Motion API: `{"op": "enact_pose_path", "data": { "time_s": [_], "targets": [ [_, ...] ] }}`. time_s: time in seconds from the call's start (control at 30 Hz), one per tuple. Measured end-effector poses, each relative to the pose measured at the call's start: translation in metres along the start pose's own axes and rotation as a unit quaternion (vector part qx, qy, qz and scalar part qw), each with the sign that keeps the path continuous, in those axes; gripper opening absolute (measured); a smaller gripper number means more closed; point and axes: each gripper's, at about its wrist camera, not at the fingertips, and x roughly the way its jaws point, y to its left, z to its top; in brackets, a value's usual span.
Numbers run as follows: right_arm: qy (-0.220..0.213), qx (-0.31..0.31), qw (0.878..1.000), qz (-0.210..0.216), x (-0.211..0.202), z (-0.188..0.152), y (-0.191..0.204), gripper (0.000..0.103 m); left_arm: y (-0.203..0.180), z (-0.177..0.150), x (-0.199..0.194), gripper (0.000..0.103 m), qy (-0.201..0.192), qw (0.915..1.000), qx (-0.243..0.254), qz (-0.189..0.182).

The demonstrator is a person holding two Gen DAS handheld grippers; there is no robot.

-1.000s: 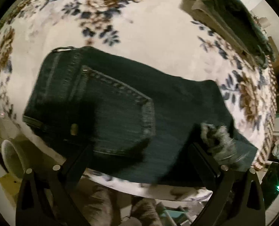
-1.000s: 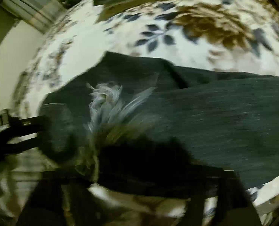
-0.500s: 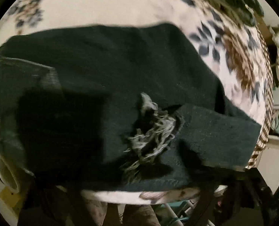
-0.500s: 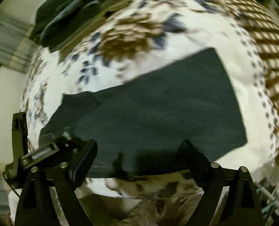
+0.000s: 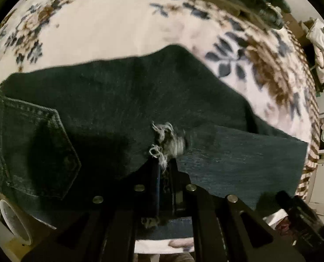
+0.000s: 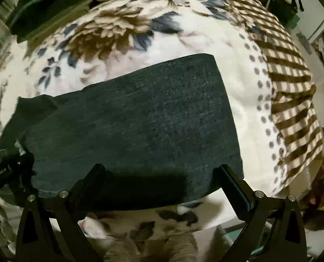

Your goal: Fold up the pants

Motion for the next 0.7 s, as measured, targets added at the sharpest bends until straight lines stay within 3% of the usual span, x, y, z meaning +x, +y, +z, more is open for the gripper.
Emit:
{"op": "enact_pose_path", "data": {
  "time_s": [0.17,0.23,0.27,0.3,0.43,0.53,0.63,0.7],
  "targets": [
    [0.012,0.004,1.0,0.002,0.01,0.013,0.003,0.103,0.008,0.003,0.002,0.01,0.006,0.9982,-0.053,-0.03],
    [0.014,0.004,1.0,0.016,0.01,0.017,0.004,0.103,0.015,0.001,-0.007,0.034,-0.002,0.9952,-0.076,-0.061],
    [0.016,0.003,1.0,0.024,0.009,0.018,0.004,0.103,0.02,-0.002,-0.015,0.058,-0.014,0.9925,-0.09,-0.081],
    [0.02,0.001,0.999,0.039,0.008,0.018,0.005,0.103,0.025,-0.004,-0.022,0.071,-0.025,0.9889,-0.104,-0.103],
    [0.039,-0.023,0.997,0.067,0.0,0.023,0.02,0.103,0.051,-0.015,-0.05,0.072,-0.047,0.9733,-0.174,-0.142],
    [0.035,-0.05,0.995,0.078,-0.015,0.027,0.036,0.103,0.096,-0.035,-0.08,0.072,-0.084,0.9509,-0.257,-0.152],
    [0.029,-0.076,0.993,0.09,-0.023,0.034,0.059,0.103,0.159,-0.065,-0.099,0.072,-0.133,0.9115,-0.36,-0.149],
    [0.032,-0.09,0.991,0.096,-0.022,0.038,0.076,0.103,0.203,-0.087,-0.099,0.072,-0.158,0.8785,-0.428,-0.142]
  ]
}}
